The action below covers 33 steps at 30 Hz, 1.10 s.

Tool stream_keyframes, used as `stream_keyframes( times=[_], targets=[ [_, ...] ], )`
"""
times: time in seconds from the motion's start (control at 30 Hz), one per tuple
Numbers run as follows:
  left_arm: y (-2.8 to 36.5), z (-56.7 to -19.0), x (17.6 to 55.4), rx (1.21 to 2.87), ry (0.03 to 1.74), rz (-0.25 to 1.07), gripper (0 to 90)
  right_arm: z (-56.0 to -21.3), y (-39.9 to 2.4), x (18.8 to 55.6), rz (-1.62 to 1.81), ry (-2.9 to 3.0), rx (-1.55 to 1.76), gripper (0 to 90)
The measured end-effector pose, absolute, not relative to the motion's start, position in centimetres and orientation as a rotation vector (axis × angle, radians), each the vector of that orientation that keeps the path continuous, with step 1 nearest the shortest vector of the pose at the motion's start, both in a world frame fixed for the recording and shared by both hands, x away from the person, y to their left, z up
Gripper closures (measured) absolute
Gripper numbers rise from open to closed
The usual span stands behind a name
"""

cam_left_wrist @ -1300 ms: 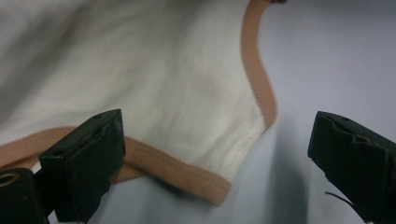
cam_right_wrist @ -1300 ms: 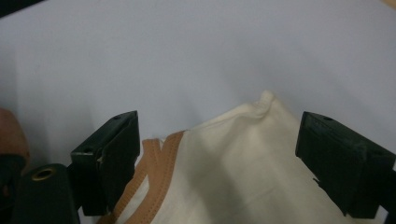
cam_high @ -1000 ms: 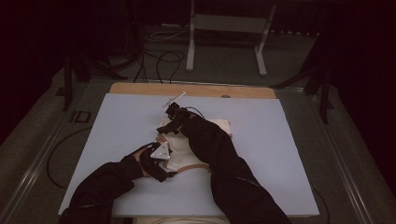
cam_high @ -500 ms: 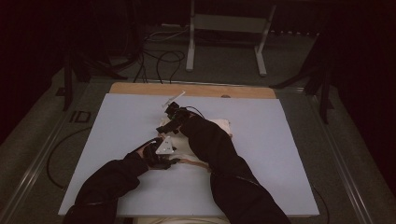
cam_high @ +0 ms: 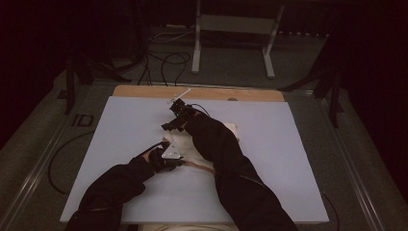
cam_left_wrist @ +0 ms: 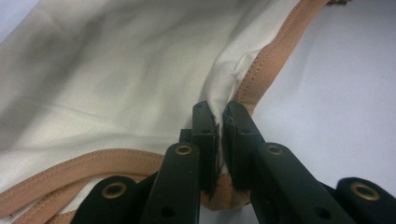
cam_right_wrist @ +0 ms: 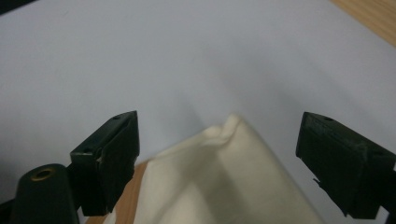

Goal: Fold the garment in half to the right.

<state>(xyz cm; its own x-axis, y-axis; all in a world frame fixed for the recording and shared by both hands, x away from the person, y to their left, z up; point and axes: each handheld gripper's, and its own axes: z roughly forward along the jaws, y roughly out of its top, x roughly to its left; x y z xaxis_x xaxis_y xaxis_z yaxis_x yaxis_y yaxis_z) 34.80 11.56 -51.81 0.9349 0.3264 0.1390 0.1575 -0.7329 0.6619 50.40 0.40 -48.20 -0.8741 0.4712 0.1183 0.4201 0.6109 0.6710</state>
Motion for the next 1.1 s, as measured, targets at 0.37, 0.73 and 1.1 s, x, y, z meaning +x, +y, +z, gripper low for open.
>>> stream_keyframes(
  times=[0.37, 0.73, 1.1],
  targets=[
    [11.7, -51.9, 34.7, 2.389, 0.333, 0.331, 85.1, -49.2, 1.9, 51.4, 1.043, 2.733, 0.904, 17.5],
    [11.8, -51.9, 34.8, 2.387, 0.326, 0.326, 85.1, -50.0, 2.7, 51.3, 1.000, 2.721, 0.848, 46.1],
    [11.8, -51.9, 34.8, 2.389, 0.328, 0.320, 85.2, -51.3, 3.1, 51.3, 0.930, 2.761, 0.776, 65.0]
  ],
)
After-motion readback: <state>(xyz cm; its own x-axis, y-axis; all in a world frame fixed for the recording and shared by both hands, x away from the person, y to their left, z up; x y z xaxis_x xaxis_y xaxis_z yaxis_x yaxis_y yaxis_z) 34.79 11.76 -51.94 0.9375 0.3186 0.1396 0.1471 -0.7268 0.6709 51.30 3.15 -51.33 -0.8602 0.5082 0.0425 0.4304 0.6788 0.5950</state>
